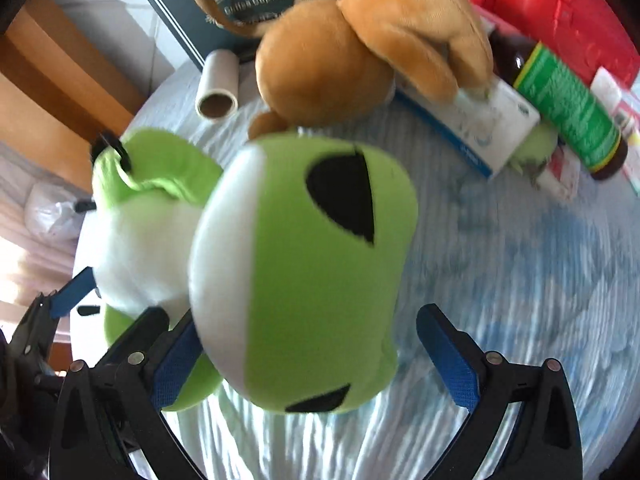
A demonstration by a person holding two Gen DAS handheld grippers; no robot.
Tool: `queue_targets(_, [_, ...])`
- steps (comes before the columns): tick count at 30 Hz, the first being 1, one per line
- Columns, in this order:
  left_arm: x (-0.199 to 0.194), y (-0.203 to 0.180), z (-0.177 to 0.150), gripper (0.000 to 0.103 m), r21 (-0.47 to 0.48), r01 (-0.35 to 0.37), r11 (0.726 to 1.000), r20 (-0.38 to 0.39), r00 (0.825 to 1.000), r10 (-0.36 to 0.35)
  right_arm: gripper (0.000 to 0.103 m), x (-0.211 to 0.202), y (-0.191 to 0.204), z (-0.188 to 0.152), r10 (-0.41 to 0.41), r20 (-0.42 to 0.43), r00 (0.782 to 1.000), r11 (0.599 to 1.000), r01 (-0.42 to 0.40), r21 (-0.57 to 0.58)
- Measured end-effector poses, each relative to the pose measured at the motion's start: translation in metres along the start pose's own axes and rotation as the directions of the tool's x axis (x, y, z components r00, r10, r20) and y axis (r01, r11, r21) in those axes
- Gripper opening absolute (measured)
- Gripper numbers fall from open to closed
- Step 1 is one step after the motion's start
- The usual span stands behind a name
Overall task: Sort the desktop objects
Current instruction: 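Grasp the green plush frog from both sides with both tools and lift it, then carry the green plush frog over the blue bin with both tools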
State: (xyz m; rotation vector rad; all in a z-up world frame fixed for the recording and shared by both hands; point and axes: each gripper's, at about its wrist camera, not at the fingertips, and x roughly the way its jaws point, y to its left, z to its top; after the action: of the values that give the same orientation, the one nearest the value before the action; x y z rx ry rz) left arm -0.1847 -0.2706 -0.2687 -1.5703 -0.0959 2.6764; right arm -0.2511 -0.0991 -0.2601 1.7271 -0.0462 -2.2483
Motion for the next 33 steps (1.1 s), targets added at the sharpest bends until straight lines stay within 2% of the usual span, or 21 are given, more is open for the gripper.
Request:
queue_targets(2, [0.004,-0.001,-0.003,0.103,-0.004,-0.02,1.0,0.006,1.0,0.02,0.103,0.002,0.0,-0.004,0.008,0.006,1.0,1.0,-0.008,-0.012])
queue_targets(6, [0.005,0.003,0.002,0.102,-0.041,0.013,0.999,0.015,1.0,-0.013,0.103,0.0,0.007,-0.005,-0.017,0.051,0.999,0.999,0.019,-0.04])
queue_targets(9, [0.009,0.004,0.005,0.103,-0.047,0.026,0.999,0.011,1.0,-0.025,0.103,-0.002,0.015,-0.003,-0.04,0.081,0.996,0.993,0.049,-0.108])
queue_targets(15, [0.015,0.005,0.005,0.102,-0.069,0.047,0.996,0.0,0.999,-0.048,0.103,0.004,0.019,0.0,-0.034,0.063,0.997,0.993,0.04,-0.11])
queue_targets(16, [0.013,0.004,0.004,0.096,-0.064,0.052,0.997,0.006,0.999,-0.052,0.103,0.005,0.019,-0.001,-0.029,0.06,0.998,0.994,0.035,-0.104])
queue_targets(17, [0.012,0.002,0.004,0.084,-0.056,0.067,0.996,0.01,0.998,-0.066,0.098,0.005,0.019,-0.001,-0.015,0.06,0.998,0.995,0.021,-0.102])
queue_targets(18, [0.009,-0.001,0.003,0.082,-0.047,0.07,0.996,0.012,0.998,-0.069,0.085,0.004,0.019,-0.003,0.015,0.06,0.998,0.994,-0.008,-0.106])
queue_targets(19, [0.007,-0.005,0.003,0.077,-0.031,0.056,0.998,0.017,0.998,-0.055,0.083,0.002,0.021,-0.005,0.029,0.066,0.997,0.994,-0.022,-0.111])
queue_targets(21, [0.0,-0.012,0.0,0.07,-0.008,0.042,0.999,0.026,0.999,-0.042,0.077,-0.002,0.026,-0.007,0.015,0.08,0.997,0.991,-0.004,-0.132])
queue_targets(23, [-0.008,-0.018,-0.004,0.064,0.006,0.033,0.999,0.042,0.999,-0.033,0.075,-0.007,0.029,-0.011,0.002,0.098,0.995,0.99,0.012,-0.141])
queue_targets(29, [-0.052,-0.035,-0.017,0.063,0.008,0.04,0.999,0.115,0.993,-0.041,0.073,-0.043,0.021,-0.036,0.02,0.162,0.987,0.989,0.004,-0.148])
queue_targets(33, [-0.102,-0.059,-0.028,0.063,0.035,0.041,0.999,0.194,0.98,-0.047,0.073,-0.09,-0.002,-0.058,0.031,0.241,0.97,0.987,0.008,-0.16])
